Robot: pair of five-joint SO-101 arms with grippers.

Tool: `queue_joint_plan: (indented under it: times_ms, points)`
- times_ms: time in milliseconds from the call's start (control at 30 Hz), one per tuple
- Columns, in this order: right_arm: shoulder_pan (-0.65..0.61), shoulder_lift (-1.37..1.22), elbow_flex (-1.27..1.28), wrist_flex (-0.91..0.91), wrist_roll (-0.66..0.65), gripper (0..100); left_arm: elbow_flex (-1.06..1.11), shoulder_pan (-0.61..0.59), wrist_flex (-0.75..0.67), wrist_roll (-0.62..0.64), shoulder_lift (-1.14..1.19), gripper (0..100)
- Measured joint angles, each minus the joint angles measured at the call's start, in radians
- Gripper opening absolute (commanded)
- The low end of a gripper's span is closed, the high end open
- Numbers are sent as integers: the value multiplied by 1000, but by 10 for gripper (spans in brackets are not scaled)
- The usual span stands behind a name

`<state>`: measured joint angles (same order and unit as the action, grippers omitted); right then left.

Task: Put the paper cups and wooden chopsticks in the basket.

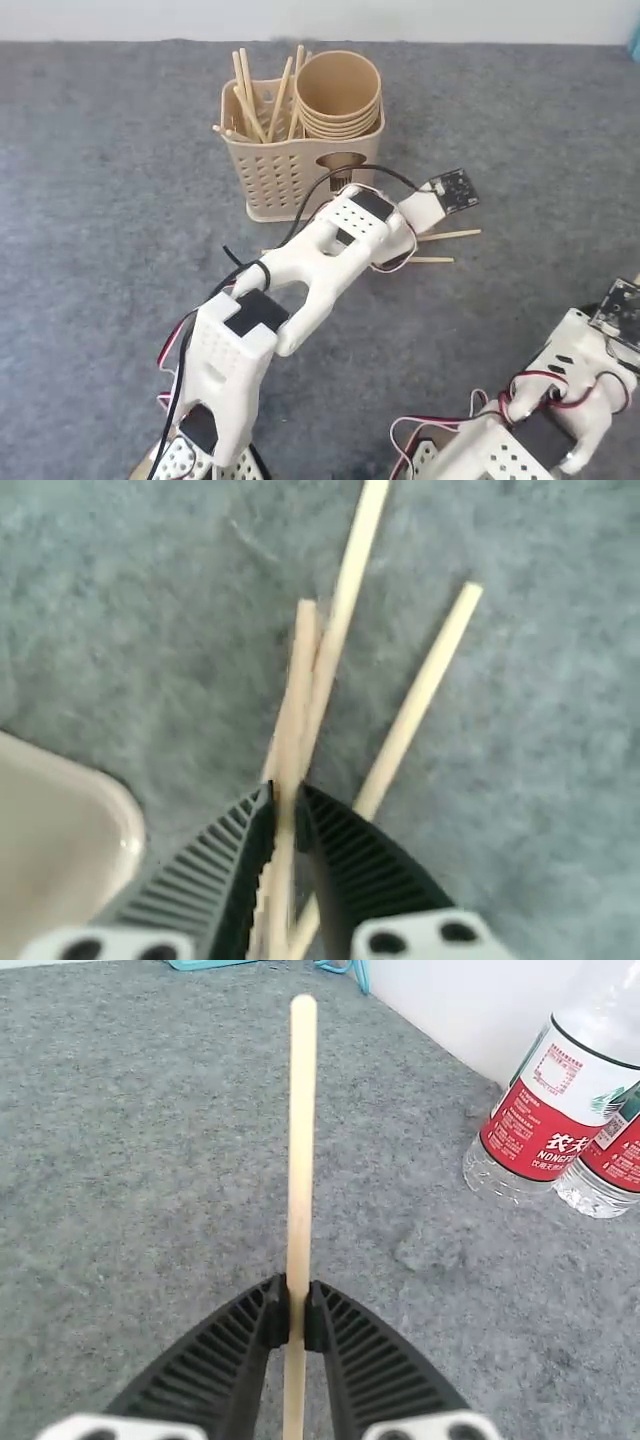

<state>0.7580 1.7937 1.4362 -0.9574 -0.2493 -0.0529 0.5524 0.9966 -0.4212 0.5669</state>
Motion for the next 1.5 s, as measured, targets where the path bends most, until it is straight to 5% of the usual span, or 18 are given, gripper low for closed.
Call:
queue_joint_plan:
  times_ms: [500,800,1067,1267,1500]
  points:
    - [0,0,-6,3,0,7,-2,49,129,103,-124,12]
    - [-12,0,-78,5,120,7,253,49,129,138,-575,12]
    - [-259,5,-250,9,318,7,512,-12,124,141,-1192,12]
    - [-548,18,-345,112,502,7,756,-265,-129,279,-1680,12]
    - [-885,18,-351,373,603,7,1002,-566,-741,434,-1901,12]
